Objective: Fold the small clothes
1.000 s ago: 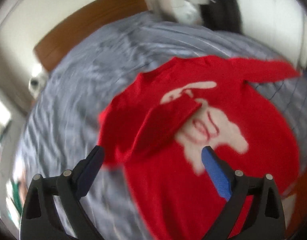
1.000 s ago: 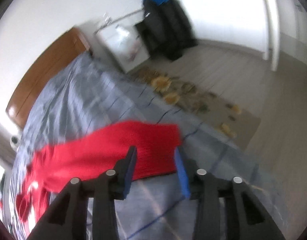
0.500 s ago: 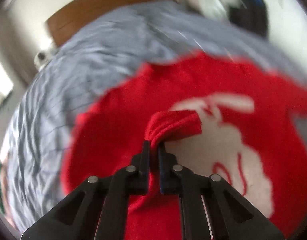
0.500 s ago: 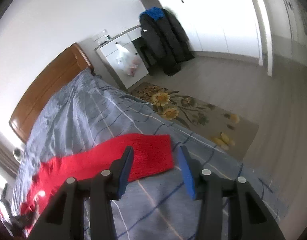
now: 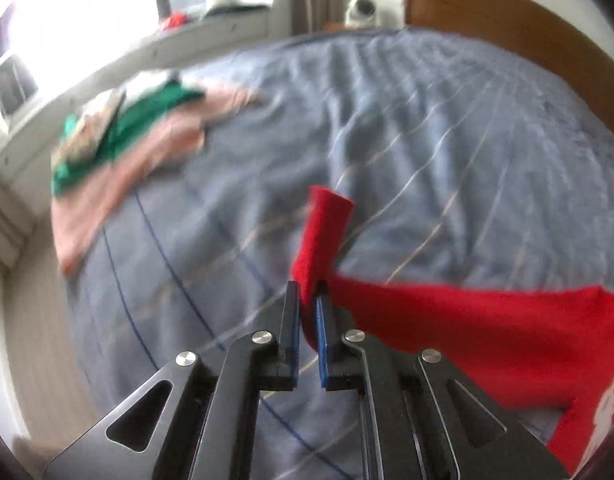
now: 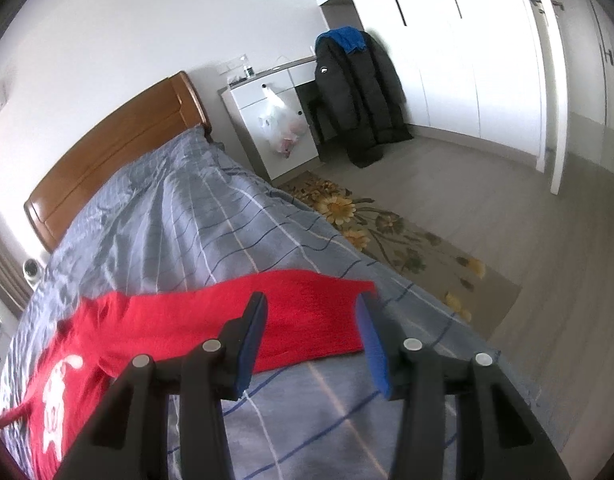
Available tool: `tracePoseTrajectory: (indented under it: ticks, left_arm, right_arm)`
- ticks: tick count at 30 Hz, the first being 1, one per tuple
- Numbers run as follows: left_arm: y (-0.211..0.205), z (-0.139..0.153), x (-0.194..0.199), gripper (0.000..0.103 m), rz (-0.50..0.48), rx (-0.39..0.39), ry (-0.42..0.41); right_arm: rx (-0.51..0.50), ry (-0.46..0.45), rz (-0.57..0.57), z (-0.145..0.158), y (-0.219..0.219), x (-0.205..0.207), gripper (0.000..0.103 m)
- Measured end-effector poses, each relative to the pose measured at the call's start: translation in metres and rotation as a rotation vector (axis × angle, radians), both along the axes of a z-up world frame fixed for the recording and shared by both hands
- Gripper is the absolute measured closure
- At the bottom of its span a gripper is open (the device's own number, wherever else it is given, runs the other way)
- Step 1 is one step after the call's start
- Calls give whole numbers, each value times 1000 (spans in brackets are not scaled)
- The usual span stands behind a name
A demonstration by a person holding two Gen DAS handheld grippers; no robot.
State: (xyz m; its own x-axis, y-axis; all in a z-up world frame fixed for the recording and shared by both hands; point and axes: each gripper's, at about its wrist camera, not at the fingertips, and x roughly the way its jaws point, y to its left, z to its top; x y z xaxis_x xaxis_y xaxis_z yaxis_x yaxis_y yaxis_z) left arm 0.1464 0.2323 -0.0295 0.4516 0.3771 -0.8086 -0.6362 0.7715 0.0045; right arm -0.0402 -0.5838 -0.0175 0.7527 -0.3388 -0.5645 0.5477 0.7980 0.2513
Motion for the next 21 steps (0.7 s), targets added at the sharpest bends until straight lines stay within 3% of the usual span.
tracePoseTrajectory:
  ticks: [6,11,15,21]
  left_arm:
    - [-4,-40,-7,98,-7,-30,36]
    - [3,-43,-10,97,-10,-73,9]
    - [2,-47,-10,97,-20,-42,3]
    - [8,-49,-10,97,-6,-78,-24]
  right_arm:
    - [-50,42,21,-1,14,9,57]
    - [-68,57,21,-1,16,8,57]
    - [-29,39,0,-3,9,4,57]
    - [35,32,-58,-7,-4,0,57]
